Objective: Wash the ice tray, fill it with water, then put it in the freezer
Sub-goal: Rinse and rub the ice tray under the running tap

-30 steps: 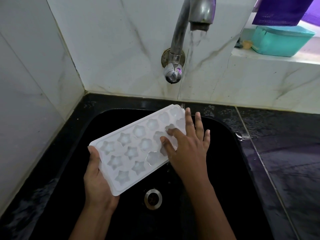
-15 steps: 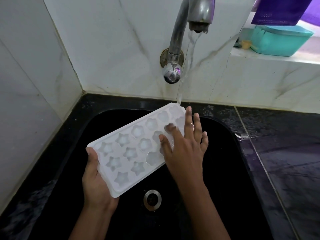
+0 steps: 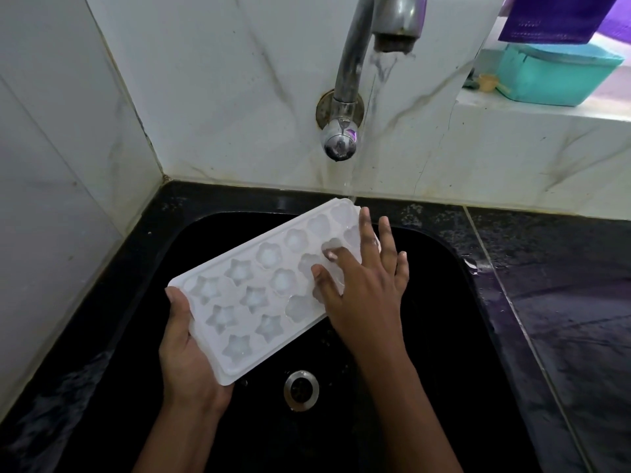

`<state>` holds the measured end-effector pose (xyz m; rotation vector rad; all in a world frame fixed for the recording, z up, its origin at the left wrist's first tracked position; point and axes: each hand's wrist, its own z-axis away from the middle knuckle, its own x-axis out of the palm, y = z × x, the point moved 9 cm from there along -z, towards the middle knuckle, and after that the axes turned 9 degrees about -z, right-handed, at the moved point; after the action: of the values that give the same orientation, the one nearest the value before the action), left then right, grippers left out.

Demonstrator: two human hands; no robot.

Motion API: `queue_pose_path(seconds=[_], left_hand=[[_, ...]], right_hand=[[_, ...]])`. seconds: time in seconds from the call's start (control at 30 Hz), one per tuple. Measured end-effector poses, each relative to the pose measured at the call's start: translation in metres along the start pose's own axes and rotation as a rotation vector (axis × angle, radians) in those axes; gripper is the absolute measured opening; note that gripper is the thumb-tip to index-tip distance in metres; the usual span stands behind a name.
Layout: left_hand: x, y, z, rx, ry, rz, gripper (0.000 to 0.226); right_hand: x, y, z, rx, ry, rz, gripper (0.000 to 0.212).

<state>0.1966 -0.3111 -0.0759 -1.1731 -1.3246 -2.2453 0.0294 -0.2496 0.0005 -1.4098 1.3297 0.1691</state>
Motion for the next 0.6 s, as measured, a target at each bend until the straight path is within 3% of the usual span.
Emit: queue_pose_path(seconds=[0.03,0.2,0.27,0.4,0.47,0.6], left_hand=[[-0.009,0.002,0.002,0.034,0.094,-0.071,0.07],[0.007,0.002,0.005,0.029,0.043,-0.085,0.068],[0.014,0.002,-0.002,0.017,-0.074,0.027,0.071],[0.008,0.0,-0.004,0.004,-0.122,0.078,0.067],[0.03,-0.006,0.003,-0.037,-0.312,0.144,0.069],[0.013,-0.002,0.015,0.018,0.026,-0.036,0.077]], right_hand=[[-0.003,0.003,0.0,0.016,0.014,0.021,0.035],[-0.004,-0.003,0.002,0.003,0.092,0.081,0.043],[0.003,-0.006,0.001,-0.015,0.03,0.021,0.047],[-0.001,0.002,0.001,-0.019,0.025,0.009,0.038],[-0.005,0.007,0.001,0.016,0.076,0.047,0.039],[-0.002,0.001,0.001,-0.005,0.098,0.066,0.041]])
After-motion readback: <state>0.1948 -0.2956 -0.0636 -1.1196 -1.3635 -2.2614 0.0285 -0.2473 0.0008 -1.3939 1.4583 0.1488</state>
